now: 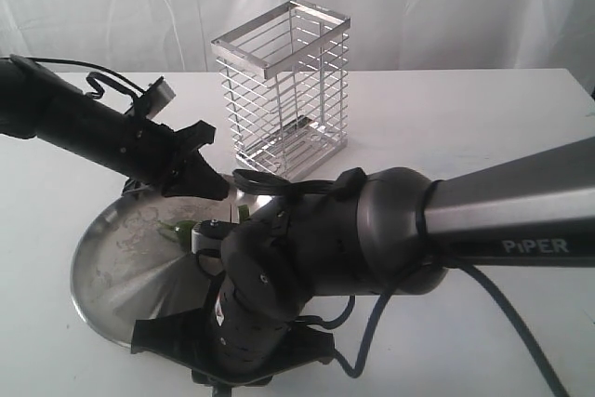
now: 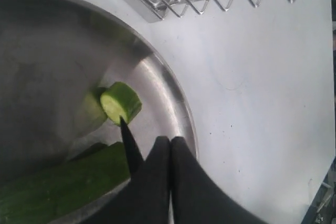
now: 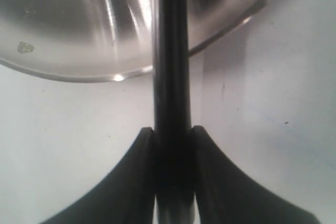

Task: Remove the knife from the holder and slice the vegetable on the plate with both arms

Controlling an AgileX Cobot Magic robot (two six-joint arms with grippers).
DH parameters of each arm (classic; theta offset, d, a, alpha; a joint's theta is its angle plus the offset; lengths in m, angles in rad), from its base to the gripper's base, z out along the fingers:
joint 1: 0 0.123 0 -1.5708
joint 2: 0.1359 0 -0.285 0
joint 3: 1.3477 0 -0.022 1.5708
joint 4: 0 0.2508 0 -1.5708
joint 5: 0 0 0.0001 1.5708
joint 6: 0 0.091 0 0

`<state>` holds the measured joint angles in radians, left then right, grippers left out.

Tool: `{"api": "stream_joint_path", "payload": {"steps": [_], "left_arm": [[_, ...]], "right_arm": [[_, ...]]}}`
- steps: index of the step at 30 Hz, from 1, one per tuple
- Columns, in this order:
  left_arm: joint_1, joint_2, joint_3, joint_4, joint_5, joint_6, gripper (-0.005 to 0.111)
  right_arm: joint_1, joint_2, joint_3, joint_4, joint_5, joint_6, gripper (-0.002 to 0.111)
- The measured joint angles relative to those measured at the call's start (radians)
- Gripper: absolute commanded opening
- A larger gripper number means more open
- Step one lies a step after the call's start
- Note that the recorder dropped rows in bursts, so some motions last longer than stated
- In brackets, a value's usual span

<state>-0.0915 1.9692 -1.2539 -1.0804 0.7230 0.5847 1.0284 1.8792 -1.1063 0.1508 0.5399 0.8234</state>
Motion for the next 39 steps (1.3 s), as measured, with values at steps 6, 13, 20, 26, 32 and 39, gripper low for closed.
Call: {"api": "stream_joint_path", "payload": {"steps": [6,13,20,26,32,39], "left_arm": [[-0.002,0.016,0.000,-0.073,0.027,0.058,0.000],[-0.037,0.025,0.000,-0.075,0.005,0.080,0.000],[-0.058,0.093,0.000,-0.031,-0.026,0.082,0.000],[-0.058,0.138,-0.015,-0.040,-0.024,0.071,0.000],[-0.058,0.147,-0.037,-0.041,-0.012,0.070,0.000],[-0.033,0.129,-0.128,0.014,0.040,0.068,0.000]], "right_arm": [[0.000,0.000,0.000,0.000,0.000,0.000,0.000],[0.000,0.000,0.000,0.000,0.000,0.000,0.000],[0.000,0.000,0.000,0.000,0.000,0.000,0.000],[0.002,0.001,0.000,0.002,0.000,0.000,0.000],[0.002,0.001,0.000,0.002,0.000,0.000,0.000],[0.003,0.001,0.000,0.002,0.000,0.000,0.000]]}}
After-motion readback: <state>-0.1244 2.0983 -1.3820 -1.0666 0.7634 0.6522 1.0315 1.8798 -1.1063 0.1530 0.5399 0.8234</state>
